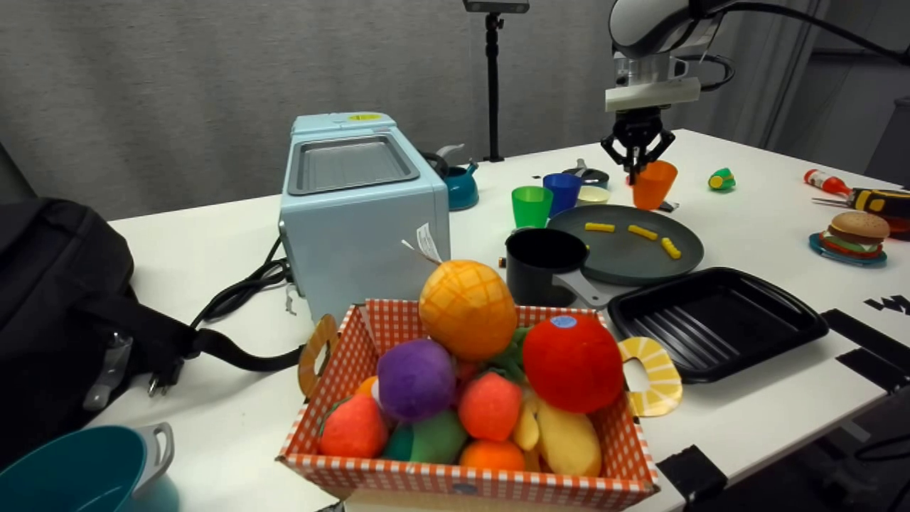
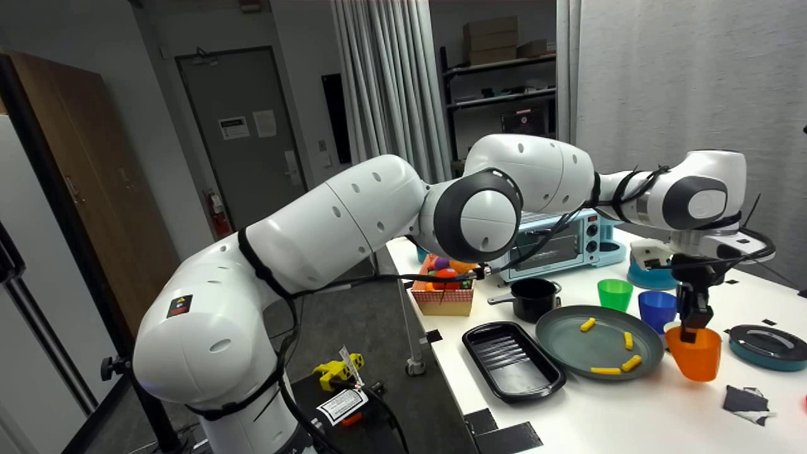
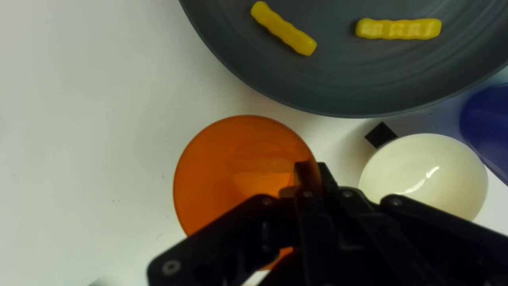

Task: Pour the fries out of the orange cup and onto the grey plate

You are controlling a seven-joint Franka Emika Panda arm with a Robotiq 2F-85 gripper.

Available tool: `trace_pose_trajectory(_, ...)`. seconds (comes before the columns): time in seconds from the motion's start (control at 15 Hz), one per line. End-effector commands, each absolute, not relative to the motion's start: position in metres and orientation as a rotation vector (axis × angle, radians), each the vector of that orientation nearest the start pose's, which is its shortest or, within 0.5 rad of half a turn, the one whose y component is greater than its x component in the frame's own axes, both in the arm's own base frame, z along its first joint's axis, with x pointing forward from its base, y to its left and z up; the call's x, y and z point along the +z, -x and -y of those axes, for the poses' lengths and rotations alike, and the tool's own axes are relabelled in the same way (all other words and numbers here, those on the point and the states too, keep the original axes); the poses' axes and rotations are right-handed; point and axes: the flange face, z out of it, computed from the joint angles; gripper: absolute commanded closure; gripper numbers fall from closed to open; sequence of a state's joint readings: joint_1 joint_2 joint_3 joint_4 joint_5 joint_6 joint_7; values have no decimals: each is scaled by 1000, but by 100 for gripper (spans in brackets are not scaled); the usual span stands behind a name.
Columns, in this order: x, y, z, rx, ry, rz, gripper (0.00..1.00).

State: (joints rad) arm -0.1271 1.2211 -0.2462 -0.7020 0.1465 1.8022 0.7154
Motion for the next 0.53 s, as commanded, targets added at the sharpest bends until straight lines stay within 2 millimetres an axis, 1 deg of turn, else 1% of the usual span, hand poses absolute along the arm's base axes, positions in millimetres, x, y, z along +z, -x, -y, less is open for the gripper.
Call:
trace_pose_trajectory(0.0,191,-764,188,215,2871,-1537,99)
trace_pose_trajectory(0.2,187,-760,185,269,2870,-1537,99)
trace_pose_trajectory(0.27,186,-760,184,277,2870,-1533,90)
trace_pose_trajectory(0.33,187,-760,183,282,2870,-1529,98)
trace_pose_trajectory(0.4,188,-760,183,287,2869,-1526,96)
trace_pose_trajectory(0.47,189,-760,182,290,2869,-1524,68)
